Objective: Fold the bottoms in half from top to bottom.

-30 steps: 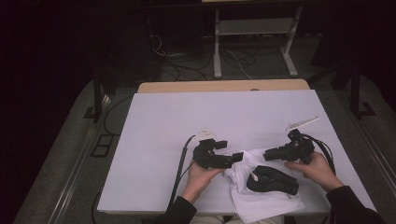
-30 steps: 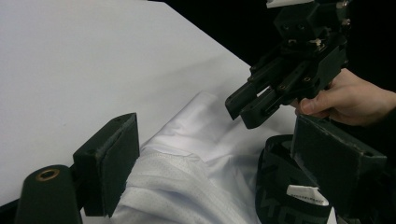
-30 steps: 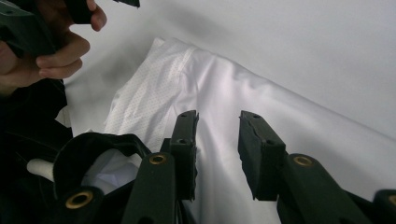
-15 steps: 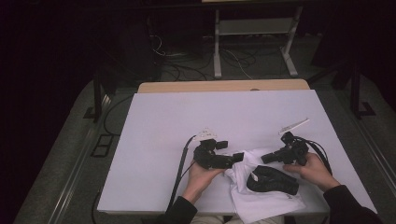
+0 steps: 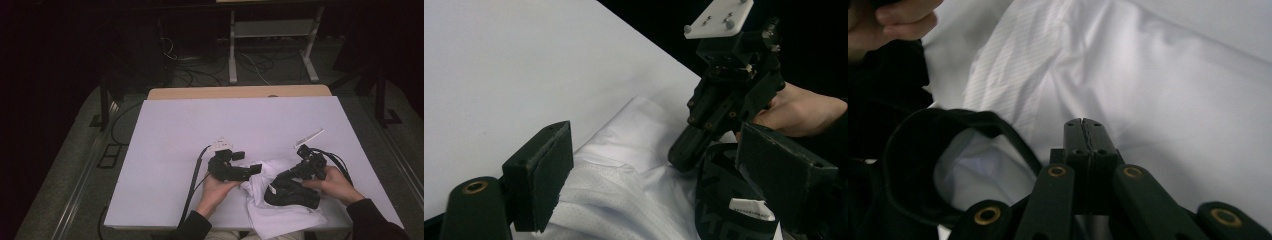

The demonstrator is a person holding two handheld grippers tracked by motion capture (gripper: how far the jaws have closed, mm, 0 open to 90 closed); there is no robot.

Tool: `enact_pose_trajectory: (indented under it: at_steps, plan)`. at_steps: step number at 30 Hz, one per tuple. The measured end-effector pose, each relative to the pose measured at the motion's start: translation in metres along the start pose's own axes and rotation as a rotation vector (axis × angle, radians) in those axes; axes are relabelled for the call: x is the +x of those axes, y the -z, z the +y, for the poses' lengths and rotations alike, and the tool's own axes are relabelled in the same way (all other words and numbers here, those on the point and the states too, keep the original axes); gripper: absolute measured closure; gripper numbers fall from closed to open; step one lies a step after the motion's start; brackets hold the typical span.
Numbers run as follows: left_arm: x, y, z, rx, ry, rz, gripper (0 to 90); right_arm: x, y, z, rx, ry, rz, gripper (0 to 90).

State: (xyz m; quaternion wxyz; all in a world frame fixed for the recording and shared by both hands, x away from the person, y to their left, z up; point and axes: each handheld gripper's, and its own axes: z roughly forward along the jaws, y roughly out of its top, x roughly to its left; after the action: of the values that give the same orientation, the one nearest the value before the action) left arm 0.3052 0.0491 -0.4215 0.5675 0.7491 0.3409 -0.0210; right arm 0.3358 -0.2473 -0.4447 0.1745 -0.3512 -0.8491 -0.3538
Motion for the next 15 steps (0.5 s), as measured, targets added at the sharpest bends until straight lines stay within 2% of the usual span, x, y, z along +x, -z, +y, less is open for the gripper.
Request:
enact_pose_trajectory:
  at_steps: [15]
  plan:
    - [0.000,0.000,0.000,0.000,0.002,0.003,14.6,0.029,0.015,-0.017,-0.022,0.048,0.075,88.3]
